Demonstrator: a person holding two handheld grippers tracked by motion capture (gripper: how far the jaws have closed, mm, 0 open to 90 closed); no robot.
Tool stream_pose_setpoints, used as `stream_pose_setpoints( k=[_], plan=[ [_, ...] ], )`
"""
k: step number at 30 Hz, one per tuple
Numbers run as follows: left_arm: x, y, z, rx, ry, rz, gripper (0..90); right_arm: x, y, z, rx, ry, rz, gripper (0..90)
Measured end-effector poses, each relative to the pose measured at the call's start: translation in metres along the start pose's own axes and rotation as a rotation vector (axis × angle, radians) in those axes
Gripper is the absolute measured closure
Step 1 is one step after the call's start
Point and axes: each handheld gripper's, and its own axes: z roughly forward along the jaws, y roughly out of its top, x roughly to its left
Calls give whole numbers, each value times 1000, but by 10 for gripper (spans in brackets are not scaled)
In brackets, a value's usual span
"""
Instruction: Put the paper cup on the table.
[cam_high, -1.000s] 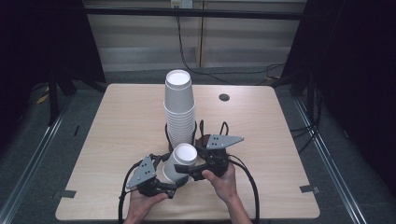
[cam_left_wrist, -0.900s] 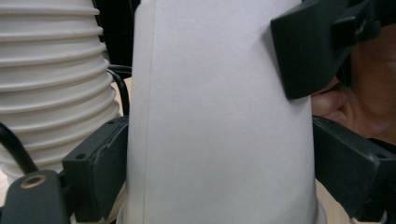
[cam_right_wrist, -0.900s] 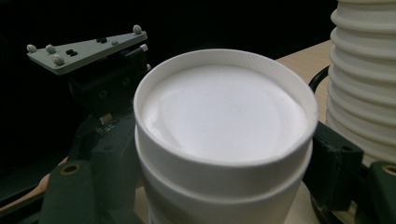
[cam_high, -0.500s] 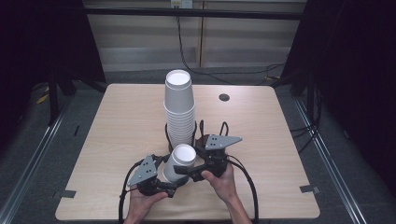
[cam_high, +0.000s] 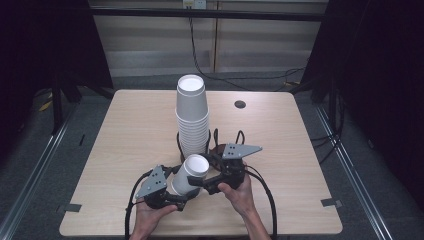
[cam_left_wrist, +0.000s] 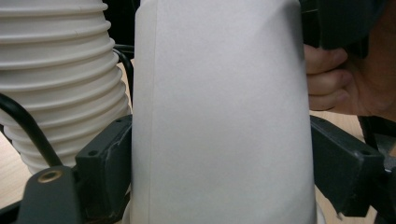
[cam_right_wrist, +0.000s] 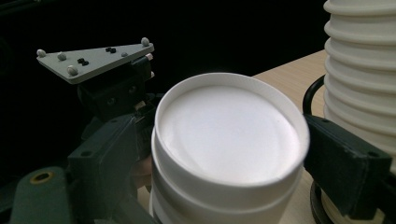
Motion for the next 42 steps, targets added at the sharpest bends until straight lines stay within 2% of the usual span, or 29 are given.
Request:
stream_pose_setpoints(
  k=[3,4,9,14,17,18,21,22,23,27,28,29,33,34,35,36,42],
  plan=[
    [1,0,-2,4,4,-1,167,0,0,-2,3,1,-1,130],
    [2,0,-4,11,19,-1,166,-1,0,-3,2,2,-1,130],
    [6,1,-10,29,36,2,165,-1,0,-8,3,6,1,130],
    [9,1,-16,40,41,-2,165,0,0,-13,25,9,-9,130],
    [9,1,-18,56,36,5,166,0,-1,-15,49,7,-26,131],
    [10,1,-19,76,35,15,166,-1,-1,-15,55,7,-30,131],
    [11,0,-18,75,35,11,168,-1,-1,-15,65,4,-30,131],
    [12,1,-20,100,46,21,169,-1,0,-15,78,2,-32,133],
    [12,1,-20,100,46,21,169,-1,0,-15,88,1,-35,133],
    [13,6,-23,102,28,21,170,-1,1,-16,116,-6,-45,134],
    [14,8,-24,113,16,26,170,-1,2,-18,125,-31,-50,134],
    [14,8,-24,113,16,26,169,-1,2,-18,125,-31,-50,134],
    [15,11,-23,150,-3,36,170,-4,4,-18,161,-25,-55,134],
    [15,14,-23,189,-10,59,170,-5,5,-18,181,-25,-57,134],
    [15,14,-23,189,-10,59,170,-5,5,-18,181,-25,-57,134],
    [15,16,-23,215,-13,75,170,-5,5,-17,201,-24,-62,133],
    [18,18,-23,240,-7,89,168,-4,7,-19,235,8,-89,131]
  ],
)
